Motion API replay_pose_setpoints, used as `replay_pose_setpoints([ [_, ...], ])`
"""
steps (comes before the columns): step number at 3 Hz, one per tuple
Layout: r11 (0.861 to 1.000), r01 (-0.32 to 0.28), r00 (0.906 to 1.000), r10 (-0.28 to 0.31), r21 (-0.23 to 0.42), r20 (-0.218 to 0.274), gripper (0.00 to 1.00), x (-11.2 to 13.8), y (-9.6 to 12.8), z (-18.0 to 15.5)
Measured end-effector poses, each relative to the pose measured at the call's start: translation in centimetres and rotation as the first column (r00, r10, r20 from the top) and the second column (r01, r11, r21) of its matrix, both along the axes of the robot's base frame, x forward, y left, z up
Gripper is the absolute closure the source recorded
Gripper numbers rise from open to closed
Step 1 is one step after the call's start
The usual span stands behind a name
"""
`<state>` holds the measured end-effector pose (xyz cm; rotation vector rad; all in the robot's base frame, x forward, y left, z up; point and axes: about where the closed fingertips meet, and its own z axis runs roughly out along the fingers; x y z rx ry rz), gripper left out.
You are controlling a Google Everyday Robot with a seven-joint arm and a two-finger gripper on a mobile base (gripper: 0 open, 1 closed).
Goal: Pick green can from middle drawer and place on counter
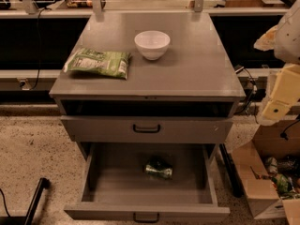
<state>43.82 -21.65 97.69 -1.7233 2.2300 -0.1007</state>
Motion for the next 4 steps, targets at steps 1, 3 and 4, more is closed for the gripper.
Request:
replay_pose_setpoints([
  [1, 1.0, 0.0, 1.0, 0.0, 0.0, 0.0, 0.0, 0.0, 0.0, 0.0],
  [3, 0.987, -0.091, 0.9955, 0.087, 0.133, 0.038, 0.0, -2.6, 4.3, -6.2],
  [4, 0.959, -0.171, 0.9828, 0.15, 0.225, 0.107, 0.0, -5.9, 7.9, -9.7],
])
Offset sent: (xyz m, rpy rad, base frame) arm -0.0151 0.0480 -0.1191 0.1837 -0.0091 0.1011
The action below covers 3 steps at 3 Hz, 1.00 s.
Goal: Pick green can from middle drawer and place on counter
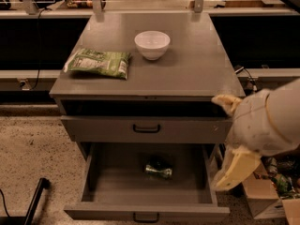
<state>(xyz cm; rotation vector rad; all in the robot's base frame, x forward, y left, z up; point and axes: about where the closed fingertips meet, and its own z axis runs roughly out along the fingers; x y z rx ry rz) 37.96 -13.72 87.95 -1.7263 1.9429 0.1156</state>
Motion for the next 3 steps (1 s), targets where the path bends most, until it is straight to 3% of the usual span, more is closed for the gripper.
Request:
replay_pose_setpoints([
  [1, 0.999, -0.018, 0.9996, 0.017, 0.033, 0.024, 0.0, -0.7, 0.6, -2.6],
  [2, 0.996, -0.008, 1.0, 0.008, 0.086, -0.002, 0.0, 0.7, 1.6, -5.2],
  [3, 0.979, 0.009, 0.9996, -0.003, 0.202, -0.028, 0.0, 1.8, 3.1, -10.7],
])
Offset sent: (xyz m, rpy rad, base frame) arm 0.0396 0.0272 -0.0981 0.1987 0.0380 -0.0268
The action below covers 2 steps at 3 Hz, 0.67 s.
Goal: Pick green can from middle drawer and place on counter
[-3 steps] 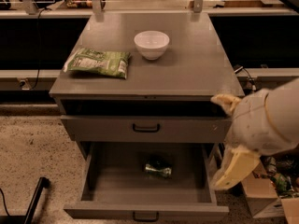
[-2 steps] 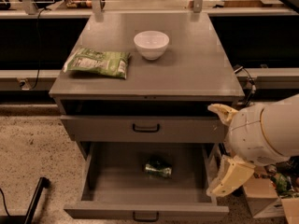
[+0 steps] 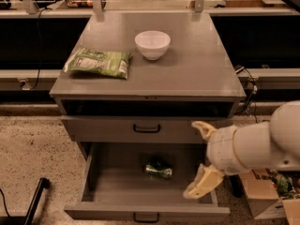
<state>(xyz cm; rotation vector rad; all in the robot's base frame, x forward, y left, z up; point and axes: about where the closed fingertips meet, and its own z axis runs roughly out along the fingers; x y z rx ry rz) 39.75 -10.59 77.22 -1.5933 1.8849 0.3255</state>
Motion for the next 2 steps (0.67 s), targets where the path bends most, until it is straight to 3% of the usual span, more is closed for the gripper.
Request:
replay_pose_setpoints([
  [1, 0.999, 0.022, 0.989, -0.027, 0.04, 0.146, 0.0, 3.17, 0.54, -4.48],
  [2, 0.999, 0.014, 0.9911, -0.019, 0.037, 0.132, 0.0, 3.14, 0.84, -4.67],
])
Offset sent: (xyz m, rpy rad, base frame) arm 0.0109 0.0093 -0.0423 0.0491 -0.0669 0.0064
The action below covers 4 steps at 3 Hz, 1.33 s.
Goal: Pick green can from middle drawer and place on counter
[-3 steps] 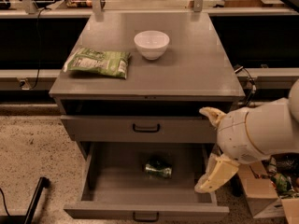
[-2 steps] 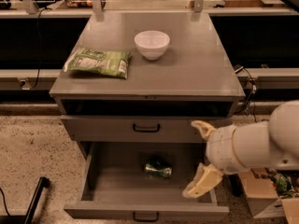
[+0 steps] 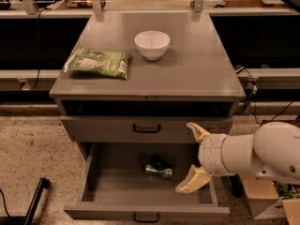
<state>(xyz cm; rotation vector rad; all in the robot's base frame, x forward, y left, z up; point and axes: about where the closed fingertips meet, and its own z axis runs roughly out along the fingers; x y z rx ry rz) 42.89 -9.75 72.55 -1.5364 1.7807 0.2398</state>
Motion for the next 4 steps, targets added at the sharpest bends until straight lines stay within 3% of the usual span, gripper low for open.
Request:
replay_pose_setpoints([
  [1, 0.999, -0.047, 0.9946, 0.049, 0.024, -0.092, 0.0, -0.4, 1.2, -5.3],
  [2, 0.993, -0.077, 0.9793, 0.093, 0.095, -0.18, 0.0, -1.4, 2.3, -12.4],
  [3, 0.99, -0.062, 0.9664, 0.092, 0.13, -0.24, 0.0, -1.7, 2.5, -17.5],
  [4, 0.988, -0.013, 0.9634, 0.053, 0.154, -0.263, 0.0, -0.1, 2.7, -20.9],
])
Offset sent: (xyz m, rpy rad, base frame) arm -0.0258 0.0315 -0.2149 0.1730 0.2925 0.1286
